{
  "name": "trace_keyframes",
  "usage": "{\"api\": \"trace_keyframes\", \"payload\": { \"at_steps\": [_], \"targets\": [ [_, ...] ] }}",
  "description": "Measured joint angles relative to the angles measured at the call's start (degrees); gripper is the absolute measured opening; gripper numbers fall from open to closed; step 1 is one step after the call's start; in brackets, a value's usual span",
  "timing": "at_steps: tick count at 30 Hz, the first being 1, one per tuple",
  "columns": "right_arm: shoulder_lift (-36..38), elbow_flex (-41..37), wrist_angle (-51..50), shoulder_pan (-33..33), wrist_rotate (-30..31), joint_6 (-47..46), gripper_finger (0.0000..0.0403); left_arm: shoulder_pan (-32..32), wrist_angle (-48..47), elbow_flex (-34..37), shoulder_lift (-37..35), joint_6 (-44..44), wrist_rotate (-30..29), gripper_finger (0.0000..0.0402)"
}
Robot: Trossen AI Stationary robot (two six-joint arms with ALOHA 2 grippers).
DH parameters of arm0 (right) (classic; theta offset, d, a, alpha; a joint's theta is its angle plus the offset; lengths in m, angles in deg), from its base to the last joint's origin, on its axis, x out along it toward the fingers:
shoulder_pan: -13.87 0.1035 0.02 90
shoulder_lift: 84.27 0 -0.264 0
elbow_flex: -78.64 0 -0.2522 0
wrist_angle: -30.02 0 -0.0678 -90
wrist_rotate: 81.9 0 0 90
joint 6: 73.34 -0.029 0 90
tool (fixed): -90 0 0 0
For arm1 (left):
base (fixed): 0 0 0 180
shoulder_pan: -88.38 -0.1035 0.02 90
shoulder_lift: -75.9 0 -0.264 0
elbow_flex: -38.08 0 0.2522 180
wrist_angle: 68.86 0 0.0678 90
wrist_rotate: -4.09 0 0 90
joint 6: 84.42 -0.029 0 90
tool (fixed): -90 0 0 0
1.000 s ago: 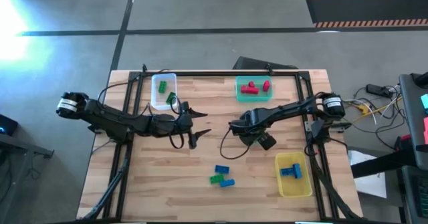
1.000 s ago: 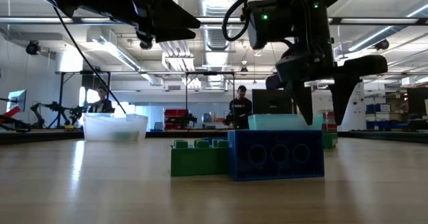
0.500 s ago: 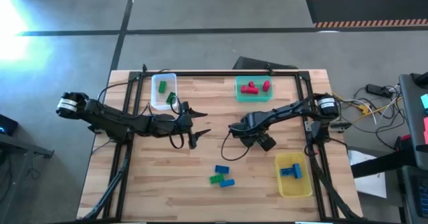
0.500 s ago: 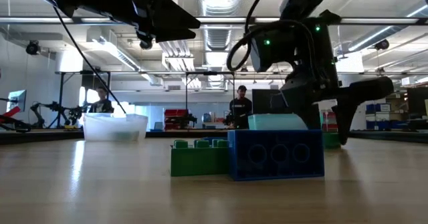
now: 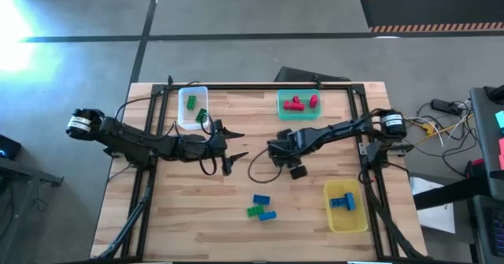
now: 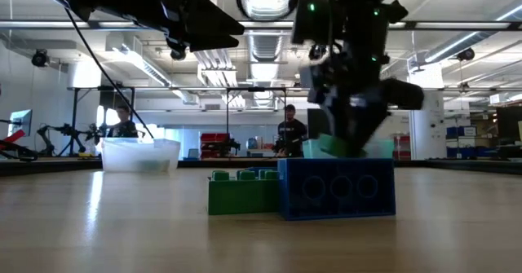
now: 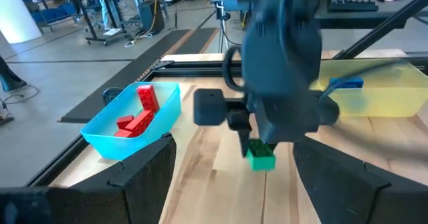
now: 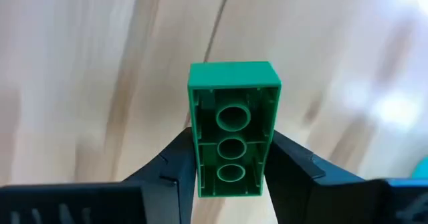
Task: Sort & place blocks by color
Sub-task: Put the green game piece into the white bin
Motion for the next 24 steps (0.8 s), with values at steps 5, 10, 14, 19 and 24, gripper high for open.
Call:
{"api": "trace_keyframes", "payload": {
  "at_steps": [5, 10, 14, 19, 24],
  "targets": [
    [4.48, -3.85, 19.69, 0.0, -0.07, -7.34, 0.0124, 0.46, -0.01, 0.04, 0.0, 0.02, 1.98, 0.0283],
    [7.0, -11.82, 47.22, 0.04, -0.33, -12.04, 0.0124, 1.42, 0.03, 0.33, 0.0, 0.15, 4.81, 0.0283],
    [6.37, -17.46, 68.68, 0.04, -2.02, -14.03, 0.0124, 1.84, -0.02, 0.8, 0.02, 0.2, 4.89, 0.0283],
    [4.27, -20.44, 83.48, 0.04, -2.69, -13.44, 0.0124, 1.84, 1.43, 1.71, 0.02, 0.52, 4.82, 0.0283],
    [2.98, -19.56, 88.74, 0.13, -4.96, -13.4, 0.0124, 1.79, 7.79, 3.7, 0.04, 0.3, 4.72, 0.0283]
  ]
}}
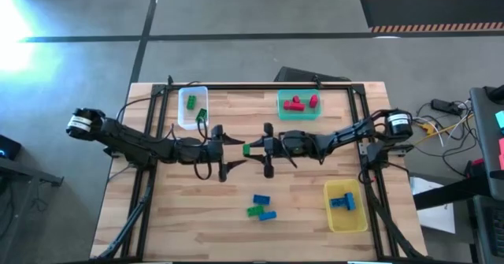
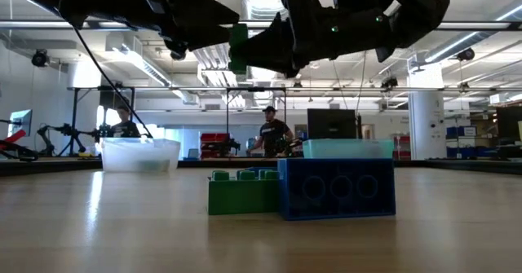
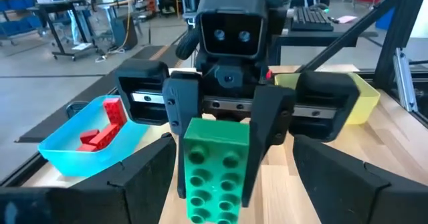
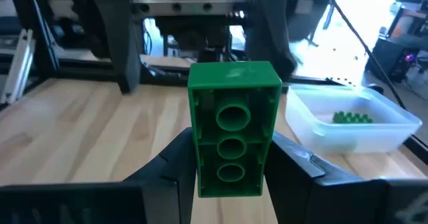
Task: Sort & place blocks by color
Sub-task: Put the green game piece into the white bin
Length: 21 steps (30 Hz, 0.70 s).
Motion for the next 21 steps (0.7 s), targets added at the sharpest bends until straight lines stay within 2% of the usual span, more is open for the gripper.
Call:
{"api": "trace_keyframes", "payload": {
  "at_steps": [5, 12, 16, 21],
  "targets": [
    [-0.67, 1.99, -0.19, 0.02, -2.88, 0.37, 0.0124, -0.07, 1.32, 0.56, 0.03, -1.04, -0.1, 0.0283],
    [-1.41, 4.14, -1.35, 0.02, -2.99, 1.31, 0.0124, -0.05, 8.89, 0.43, 4.97, -2.78, -0.19, 0.0277],
    [-1.59, 4.14, -1.56, 0.02, -2.98, 1.43, 0.0124, -0.04, 11.31, 0.43, 6.73, -3.32, -0.22, 0.0248],
    [-2.03, 3.64, -1.07, 0.02, -3.3, 1.4, 0.0124, 0.0, 11.07, 0.43, 6.69, -3.11, 0.07, 0.0189]
  ]
}}
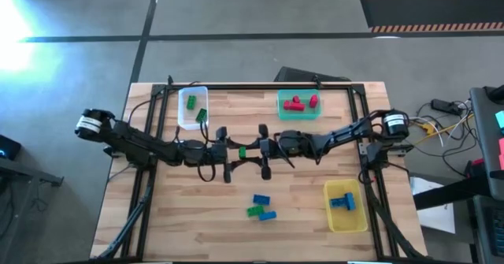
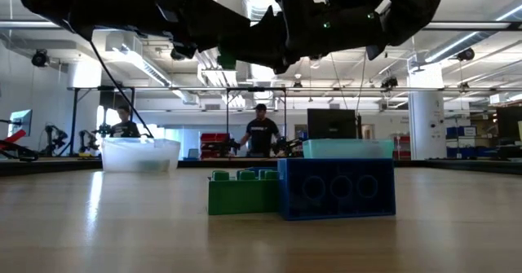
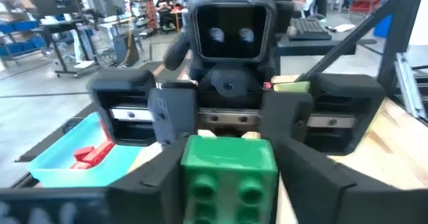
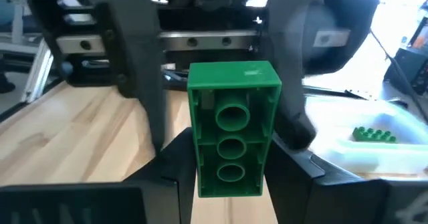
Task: Sort & place blocks by color
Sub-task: Put the green game piece into the white bin
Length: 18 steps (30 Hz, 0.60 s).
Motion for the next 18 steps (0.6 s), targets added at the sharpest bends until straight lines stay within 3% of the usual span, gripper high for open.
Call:
{"api": "trace_keyframes", "payload": {
  "at_steps": [5, 9, 18],
  "targets": [
    [-0.64, -0.08, 0.0, 0.0, 0.17, -0.42, 0.0124, -0.09, 0.55, -0.01, -0.11, -1.01, -1.16, 0.0123],
    [-1.05, -0.04, 0.26, 0.02, 0.56, -0.39, 0.0127, -0.07, 0.42, 0.0, -0.11, -1.28, -1.42, 0.0124],
    [-1.17, 0.0, -0.04, -0.17, 1.3, -2.17, 0.0215, -0.2, 0.73, -0.11, -0.2, -1.32, -5.37, 0.0124]
  ]
}}
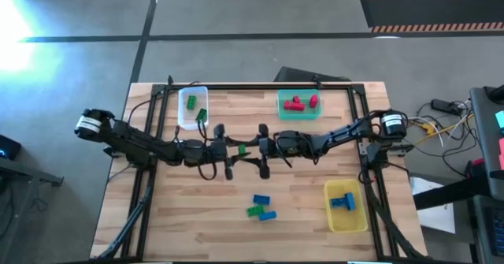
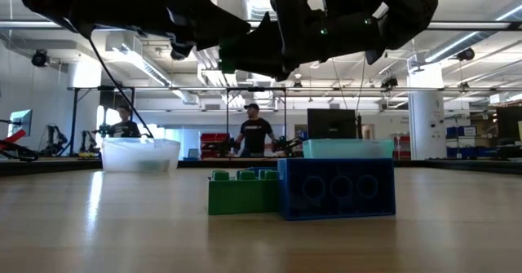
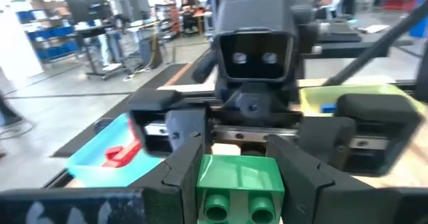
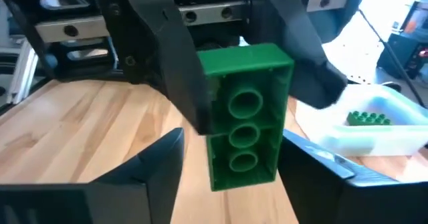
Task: Sort & place blocks by color
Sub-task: Put the green game piece into the white bin
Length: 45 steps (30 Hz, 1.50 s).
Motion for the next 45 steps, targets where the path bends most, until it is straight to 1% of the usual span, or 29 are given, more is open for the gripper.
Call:
{"api": "trace_keyframes", "payload": {
  "at_steps": [2, 7, 12, 14, 17, 19, 22, 23, 24, 26, 27, 28, 31, 33, 35, 40, 42, 45],
  "targets": [
    [0.02, 0.0, 0.06, 0.0, 1.15, 0.0, 0.0224, -0.09, -0.03, 0.0, 0.0, 0.11, -2.47, 0.0124],
    [1.06, 0.0, -2.9, -0.04, 7.69, 0.02, 0.024, -1.08, -0.45, 0.0, 0.0, -0.01, -10.18, 0.0124],
    [3.6, 0.0, -8.94, 0.04, 14.48, 0.09, 0.0249, -2.94, -2.23, -0.09, -0.25, 0.17, -12.73, 0.0124],
    [4.72, 0.0, -10.8, 0.01, 17.75, -0.43, 0.0249, -3.82, -3.68, -0.11, -0.49, 0.58, -15.45, 0.0124],
    [6.83, 0.0, -14.87, 0.02, 21.7, -2.93, 0.0248, -6.19, -8.08, -0.11, -1.72, 1.58, -22.15, 0.0124],
    [8.26, 0.0, -18.16, 0.02, 22.14, -4.02, 0.0244, -8.27, -12.54, -0.11, -2.61, 1.7, -27.46, 0.0124],
    [9.85, 0.0, -22.11, 0.02, 22.12, -5.87, 0.0238, -12.43, -20.48, -0.15, -3.04, 3.35, -36.91, 0.0124],
    [10.44, 0.0, -23.33, 0.02, 22.1, -6.4, 0.0237, -13.98, -23.22, -0.15, -3.11, 4.56, -39.06, 0.0124],
    [10.82, 0.0, -24.26, 0.02, 22.12, -7.01, 0.0235, -15.77, -26.19, -0.15, -3.2, 6.15, -39.97, 0.0124],
    [11.68, 0.0, -25.7, 0.02, 22.1, -7.72, 0.0233, -19.74, -32.16, -0.15, -3.26, 10.32, -39.65, 0.0124],
    [11.98, 0.0, -26.43, 0.02, 22.11, -7.77, 0.0233, -21.84, -35.09, -0.16, -3.26, 12.51, -38.31, 0.0124],
    [12.21, 0.0, -26.55, 0.02, 22.1, -7.78, 0.0233, -24.34, -38.01, -0.33, -3.28, 14.66, -36.38, 0.0124],
    [12.7, 0.0, -27.12, 0.04, 22.1, -7.78, 0.0233, -31.54, -44.09, -1.36, -3.28, 19.94, -27.83, 0.0124],
    [12.7, 0.0, -27.12, 0.04, 22.08, -7.78, 0.0232, -35.78, -45.4, -2.12, -3.22, 21.06, -22.88, 0.0124],
    [12.57, 0.0, -27.12, 0.04, 22.1, -7.78, 0.0233, -39.0, -45.41, -2.38, -3.09, 21.12, -19.85, 0.0124],
    [12.57, 0.0, -27.87, 0.04, 22.09, -7.78, 0.0232, -44.64, -45.43, -2.32, -3.09, 20.76, -17.38, 0.0124],
    [12.57, 0.0, -28.29, 0.04, 22.1, -7.78, 0.0233, -45.78, -45.43, -2.24, -3.06, 20.74, -15.8, 0.0124],
    [12.57, 0.0, -28.27, 0.04, 22.1, -7.78, 0.0232, -46.32, -45.21, -1.89, -3.06, 20.91, -15.2, 0.013]
  ]
}}
